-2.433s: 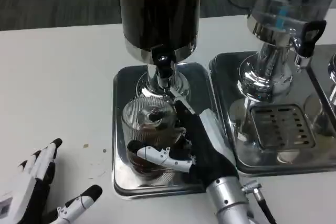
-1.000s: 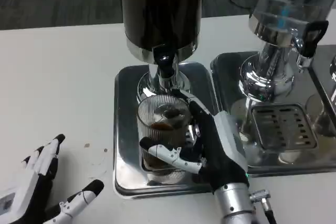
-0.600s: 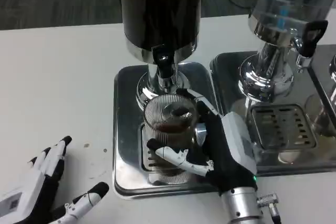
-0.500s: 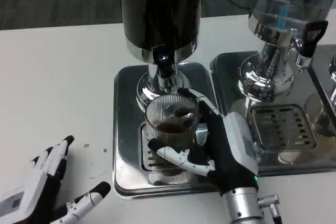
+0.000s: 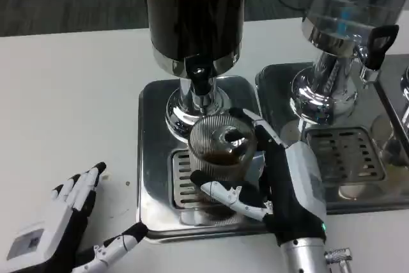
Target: Grasp the cup under the faucet to collect the drink, then remove the cup.
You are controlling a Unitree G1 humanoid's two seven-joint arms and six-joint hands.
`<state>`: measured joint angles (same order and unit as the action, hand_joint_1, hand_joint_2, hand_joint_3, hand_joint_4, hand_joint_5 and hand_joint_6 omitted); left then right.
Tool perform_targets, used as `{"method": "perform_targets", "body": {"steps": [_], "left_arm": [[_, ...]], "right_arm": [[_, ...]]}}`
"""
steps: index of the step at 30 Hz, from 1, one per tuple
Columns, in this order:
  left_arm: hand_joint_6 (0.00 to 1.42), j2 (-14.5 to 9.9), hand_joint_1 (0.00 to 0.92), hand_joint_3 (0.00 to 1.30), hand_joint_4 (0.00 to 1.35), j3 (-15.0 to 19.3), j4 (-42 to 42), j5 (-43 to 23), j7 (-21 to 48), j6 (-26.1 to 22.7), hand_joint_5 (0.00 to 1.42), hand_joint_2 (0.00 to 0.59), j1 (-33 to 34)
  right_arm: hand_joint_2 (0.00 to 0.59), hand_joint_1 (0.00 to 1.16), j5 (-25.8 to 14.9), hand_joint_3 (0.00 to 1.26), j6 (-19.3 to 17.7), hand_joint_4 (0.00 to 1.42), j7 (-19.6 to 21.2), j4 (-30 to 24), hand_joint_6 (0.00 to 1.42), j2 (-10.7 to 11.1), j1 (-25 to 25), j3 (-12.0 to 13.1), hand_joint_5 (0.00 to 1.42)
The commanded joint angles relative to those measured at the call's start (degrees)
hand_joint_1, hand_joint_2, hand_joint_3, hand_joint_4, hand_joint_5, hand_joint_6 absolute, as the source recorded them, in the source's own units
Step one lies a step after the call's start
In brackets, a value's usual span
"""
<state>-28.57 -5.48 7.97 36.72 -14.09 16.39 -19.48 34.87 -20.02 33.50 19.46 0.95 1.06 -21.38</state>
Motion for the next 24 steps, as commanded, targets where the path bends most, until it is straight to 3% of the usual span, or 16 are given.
{"method": "perform_targets", "body": {"steps": [1,22,24], "left_arm": [[0.0,-0.89,0.0,0.0,0.0,-0.25,0.01,1.02,-0.73,0.72,0.0,0.14,0.05],[0.0,-1.54,0.0,0.0,0.0,0.48,-1.62,1.47,-1.42,0.45,0.0,0.127,-0.18],[0.0,-1.53,0.0,0.0,0.0,0.57,-1.73,1.34,-1.65,0.53,0.0,0.126,-0.72]], "right_arm": [[0.179,0.92,1.31,0.28,-2.97,0.6,1.73,-3.55,1.34,0.83,1.31,-0.21,0.89],[0.18,0.92,2.11,0.28,-3.83,0.61,-0.13,-7.14,1.34,2.57,3.35,-0.24,0.9],[0.18,0.92,0.3,0.28,-4.44,0.61,-1.44,-6.91,1.34,2.39,3.55,-0.15,0.9]]}}
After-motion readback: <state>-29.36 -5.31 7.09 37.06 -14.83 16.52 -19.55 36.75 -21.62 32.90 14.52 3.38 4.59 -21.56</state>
